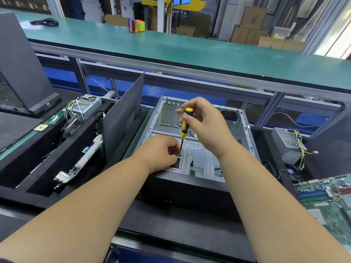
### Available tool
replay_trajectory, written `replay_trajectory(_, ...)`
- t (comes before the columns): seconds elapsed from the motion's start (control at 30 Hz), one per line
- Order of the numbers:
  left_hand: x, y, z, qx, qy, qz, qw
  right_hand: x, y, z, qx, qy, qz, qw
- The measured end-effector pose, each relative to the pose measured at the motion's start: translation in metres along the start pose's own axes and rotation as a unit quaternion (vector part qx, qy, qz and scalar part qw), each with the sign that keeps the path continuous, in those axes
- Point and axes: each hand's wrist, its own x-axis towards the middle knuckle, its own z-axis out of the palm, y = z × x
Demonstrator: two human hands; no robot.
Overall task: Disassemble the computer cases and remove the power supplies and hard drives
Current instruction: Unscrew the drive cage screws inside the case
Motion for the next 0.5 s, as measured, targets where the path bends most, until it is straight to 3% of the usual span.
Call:
replay_trajectory(0.13, -0.001, 0.001, 0.000, -0.002, 0.001, -0.002, 1.000, -0.001, -0.002, 0.002, 0.002, -0.037, -0.007, 0.999)
replay_trajectory(0.27, -0.001, 0.001, 0.000, -0.005, 0.006, -0.008, 1.000, -0.002, -0.001, 0.010, 0.045, -0.020, -0.006, 0.999)
replay_trajectory(0.5, 0.000, 0.001, 0.000, -0.026, 0.002, -0.004, 1.000, 0.001, -0.002, 0.013, -0.055, 0.134, -0.029, 0.989)
